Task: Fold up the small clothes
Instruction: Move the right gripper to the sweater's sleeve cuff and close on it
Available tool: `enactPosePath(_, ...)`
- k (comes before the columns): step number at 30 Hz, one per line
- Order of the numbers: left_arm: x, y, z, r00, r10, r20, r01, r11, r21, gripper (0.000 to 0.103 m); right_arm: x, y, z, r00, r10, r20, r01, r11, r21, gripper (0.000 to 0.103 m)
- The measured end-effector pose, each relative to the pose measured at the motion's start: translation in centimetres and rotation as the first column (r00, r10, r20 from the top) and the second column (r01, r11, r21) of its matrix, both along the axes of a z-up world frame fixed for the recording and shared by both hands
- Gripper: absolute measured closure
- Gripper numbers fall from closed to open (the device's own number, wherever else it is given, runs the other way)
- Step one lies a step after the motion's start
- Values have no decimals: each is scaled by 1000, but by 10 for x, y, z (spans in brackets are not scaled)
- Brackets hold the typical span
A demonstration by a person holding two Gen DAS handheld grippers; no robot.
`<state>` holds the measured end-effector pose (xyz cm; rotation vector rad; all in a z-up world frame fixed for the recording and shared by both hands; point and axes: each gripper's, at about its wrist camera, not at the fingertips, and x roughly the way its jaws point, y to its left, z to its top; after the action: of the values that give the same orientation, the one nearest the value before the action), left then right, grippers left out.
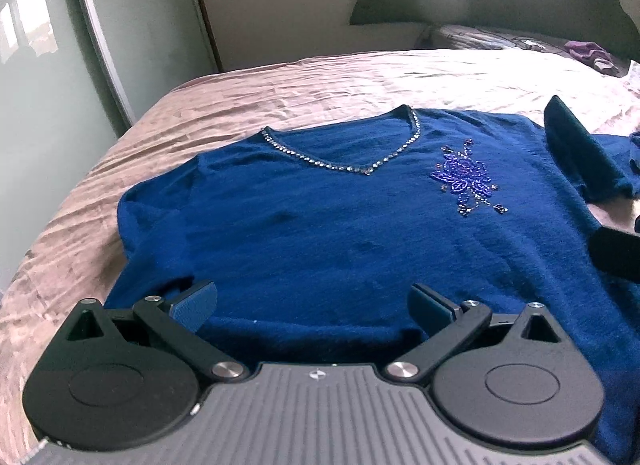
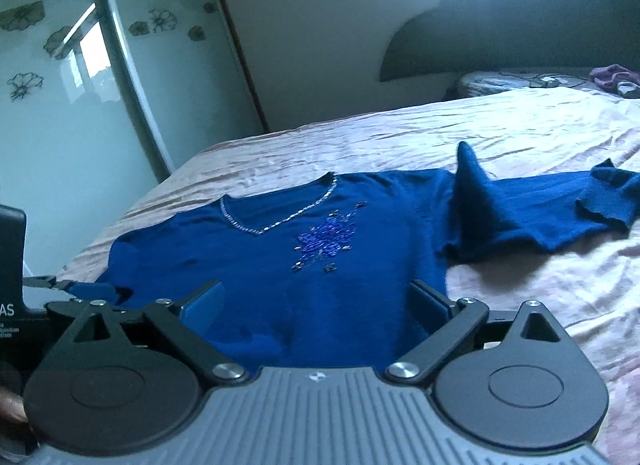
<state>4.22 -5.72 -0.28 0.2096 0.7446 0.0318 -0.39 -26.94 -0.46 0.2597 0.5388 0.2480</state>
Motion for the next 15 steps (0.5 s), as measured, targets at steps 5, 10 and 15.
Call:
enactPosePath(5,3,-7,-2,1000,-10,-6,10,1000,2,0,1,-10,-1,1000,-5,-9,5,999,33,5)
enactPosePath(10,5,-13,-2,1000,-20,-9,21,1000,4,0,4,-11,-2,1000,1,-8,0,1000,30,5)
enactPosePath(15,6,-19,0,999,-33,1,33,999,-16,0,7,-29,-1,998,-62,3,62,998,29,5)
